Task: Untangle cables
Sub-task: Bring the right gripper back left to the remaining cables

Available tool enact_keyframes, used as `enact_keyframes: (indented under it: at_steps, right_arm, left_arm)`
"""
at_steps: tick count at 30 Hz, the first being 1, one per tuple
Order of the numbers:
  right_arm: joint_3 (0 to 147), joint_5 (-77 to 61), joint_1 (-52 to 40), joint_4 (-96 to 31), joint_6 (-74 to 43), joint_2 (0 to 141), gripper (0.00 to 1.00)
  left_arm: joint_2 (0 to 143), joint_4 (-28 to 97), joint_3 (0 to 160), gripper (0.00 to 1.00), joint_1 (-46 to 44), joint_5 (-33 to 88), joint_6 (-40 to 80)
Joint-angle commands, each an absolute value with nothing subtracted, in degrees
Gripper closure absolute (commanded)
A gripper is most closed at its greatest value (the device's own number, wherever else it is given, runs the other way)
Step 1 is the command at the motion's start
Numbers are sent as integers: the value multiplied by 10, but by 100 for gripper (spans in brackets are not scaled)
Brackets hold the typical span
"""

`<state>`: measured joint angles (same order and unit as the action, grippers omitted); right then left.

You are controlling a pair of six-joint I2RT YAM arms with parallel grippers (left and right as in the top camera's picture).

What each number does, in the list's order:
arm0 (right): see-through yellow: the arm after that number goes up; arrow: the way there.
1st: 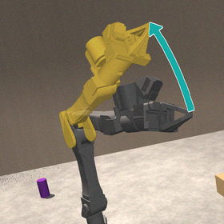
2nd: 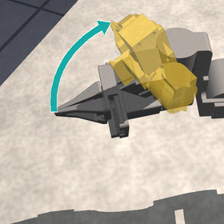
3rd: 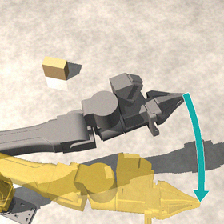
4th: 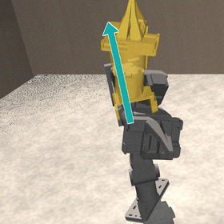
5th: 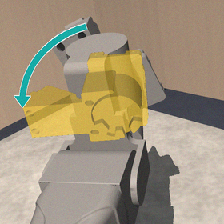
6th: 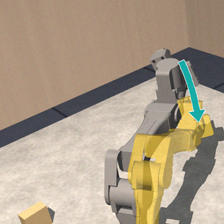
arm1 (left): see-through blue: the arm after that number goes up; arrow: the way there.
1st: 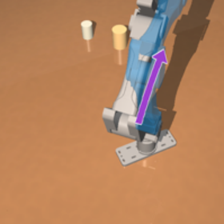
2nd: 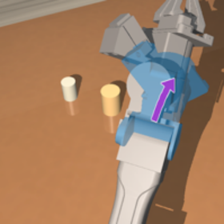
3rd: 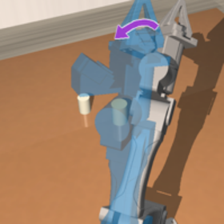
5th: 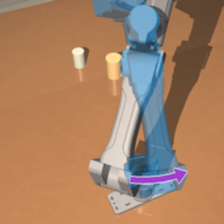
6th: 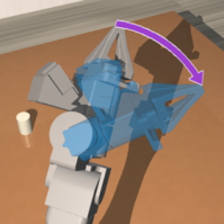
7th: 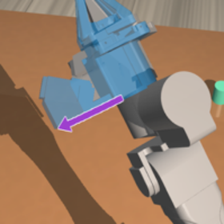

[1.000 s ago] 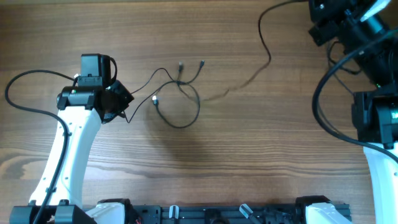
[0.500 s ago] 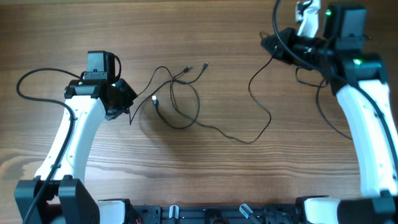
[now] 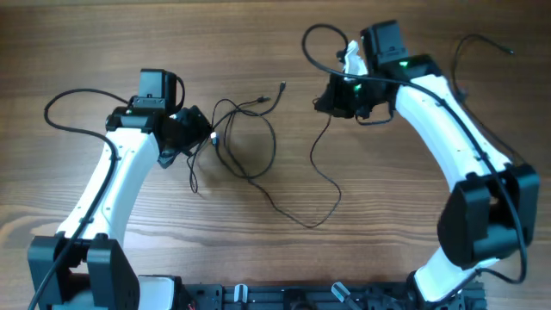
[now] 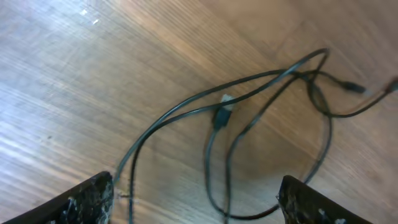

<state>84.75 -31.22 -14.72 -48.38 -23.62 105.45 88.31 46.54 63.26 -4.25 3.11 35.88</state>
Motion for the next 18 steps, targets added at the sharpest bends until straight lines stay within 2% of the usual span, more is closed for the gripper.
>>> enact_keyframes:
  at_steps: [1, 4, 8, 9, 10, 11, 18]
  right_arm:
    - [849, -194, -154, -506, -224, 1073, 92]
    - [848, -122, -154, -539, -225, 1074, 91]
    - [848, -119, -154, -548, -225, 1074, 88]
    - [848, -128, -154, -543, -225, 1074, 78]
    - [848, -142, -154, -536, -225, 1074, 60]
    - [848, -184, -156, -521, -225, 1074, 30]
    - [848, -196, -167, -512, -225, 1074, 25]
  left_arm:
    - [891, 420, 626, 13, -50, 32, 356]
    - [891, 386, 618, 13, -51, 32, 369]
    - [891, 385, 618, 12, -50, 30, 369]
    - [891, 384, 618, 12, -50, 29, 369]
    - [891, 384, 618, 12, -50, 24, 369]
    - [891, 386, 618, 12, -50, -4, 369]
    - [891, 387, 618, 11, -50, -20, 369]
